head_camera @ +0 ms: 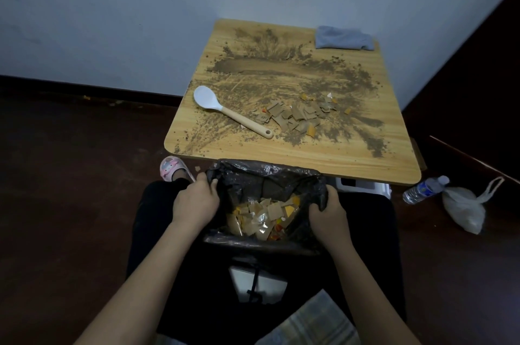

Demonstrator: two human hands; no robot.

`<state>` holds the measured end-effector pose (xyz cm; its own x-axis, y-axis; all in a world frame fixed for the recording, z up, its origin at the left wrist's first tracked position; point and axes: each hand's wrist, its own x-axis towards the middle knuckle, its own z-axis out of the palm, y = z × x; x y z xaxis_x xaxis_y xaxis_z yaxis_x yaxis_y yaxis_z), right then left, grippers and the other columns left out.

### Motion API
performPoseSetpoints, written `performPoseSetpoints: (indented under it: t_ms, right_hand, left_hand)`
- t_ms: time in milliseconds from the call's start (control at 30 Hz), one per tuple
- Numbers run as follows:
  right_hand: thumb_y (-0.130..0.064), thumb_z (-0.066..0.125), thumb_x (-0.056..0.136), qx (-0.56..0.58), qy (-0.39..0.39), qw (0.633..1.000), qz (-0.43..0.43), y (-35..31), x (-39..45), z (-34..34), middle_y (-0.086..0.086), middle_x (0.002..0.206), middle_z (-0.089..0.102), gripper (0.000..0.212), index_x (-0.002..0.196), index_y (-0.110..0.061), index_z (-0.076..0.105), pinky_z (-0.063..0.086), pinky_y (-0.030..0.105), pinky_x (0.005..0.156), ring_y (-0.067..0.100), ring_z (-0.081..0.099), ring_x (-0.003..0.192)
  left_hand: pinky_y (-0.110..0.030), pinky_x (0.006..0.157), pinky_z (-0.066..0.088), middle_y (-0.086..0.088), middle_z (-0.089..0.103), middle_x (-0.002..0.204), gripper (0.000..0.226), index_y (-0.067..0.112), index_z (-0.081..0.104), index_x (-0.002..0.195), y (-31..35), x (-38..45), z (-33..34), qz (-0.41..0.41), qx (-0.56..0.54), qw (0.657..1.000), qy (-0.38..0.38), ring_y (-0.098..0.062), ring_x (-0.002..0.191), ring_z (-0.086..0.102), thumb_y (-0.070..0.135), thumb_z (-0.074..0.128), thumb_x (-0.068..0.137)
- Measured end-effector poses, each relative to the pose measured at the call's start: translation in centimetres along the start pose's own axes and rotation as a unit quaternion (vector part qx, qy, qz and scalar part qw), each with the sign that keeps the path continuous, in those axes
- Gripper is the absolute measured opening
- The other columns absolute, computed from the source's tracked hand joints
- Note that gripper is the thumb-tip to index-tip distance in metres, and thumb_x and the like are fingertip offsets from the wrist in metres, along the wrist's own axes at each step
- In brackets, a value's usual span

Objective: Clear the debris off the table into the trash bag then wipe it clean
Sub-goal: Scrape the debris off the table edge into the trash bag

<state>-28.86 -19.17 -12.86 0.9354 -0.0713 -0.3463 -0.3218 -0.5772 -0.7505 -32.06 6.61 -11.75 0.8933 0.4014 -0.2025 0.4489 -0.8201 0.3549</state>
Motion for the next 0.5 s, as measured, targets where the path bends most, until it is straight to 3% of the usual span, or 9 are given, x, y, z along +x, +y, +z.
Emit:
performPoseSetpoints:
  t_ms: [133,267,433,500]
  right_hand:
    - [-0.021,0.047,0.098,-0.011,-0.017,1.0,0.021,0.0,0.1,-0.1,0.005,0.119,0.053,0.056,0.15,-0.02,0.025,0.04,0.028,0.065,0.022,0.055,0.093]
    - [-0.021,0.046,0.097,-0.012,-0.026,0.999,0.033,0.1,0.4,-0.4,0.004,0.119,0.055,0.051,0.146,-0.02,0.032,0.041,0.028,0.065,0.018,0.053,0.09]
    - [-0.016,0.046,0.096,-0.003,-0.03,0.998,0.049,-0.2,1.2,-0.4,0.004,0.103,0.062,0.029,0.125,-0.022,0.046,0.042,0.025,0.057,0.01,0.054,0.074]
    - [-0.016,0.046,0.096,-0.006,-0.026,0.999,0.047,-0.5,1.6,-0.2,-0.002,0.093,0.059,0.029,0.125,-0.02,0.048,0.04,0.024,0.055,0.008,0.052,0.07]
  left_hand:
    - [-0.038,0.065,0.038,-0.023,0.063,0.103,0.03,0.006,0.044,0.104,0.0,-0.1,0.4,-0.015,0.005,1.0,-0.016,-0.045,0.092,0.059,0.035,0.034,0.102]
    - [-0.036,0.062,0.039,-0.021,0.063,0.102,0.033,0.006,0.047,0.108,0.3,0.2,1.0,-0.016,0.001,0.999,-0.04,-0.041,0.09,0.06,0.036,0.034,0.102]
    - [-0.034,0.062,0.038,-0.019,0.061,0.099,0.032,0.007,0.046,0.1,0.2,1.2,1.3,-0.031,-0.003,0.997,-0.072,-0.038,0.09,0.059,0.037,0.037,0.101]
    - [-0.034,0.062,0.038,-0.014,0.057,0.094,0.03,0.008,0.044,0.098,0.2,1.8,1.3,-0.042,-0.011,0.995,-0.093,-0.036,0.088,0.058,0.037,0.038,0.1]
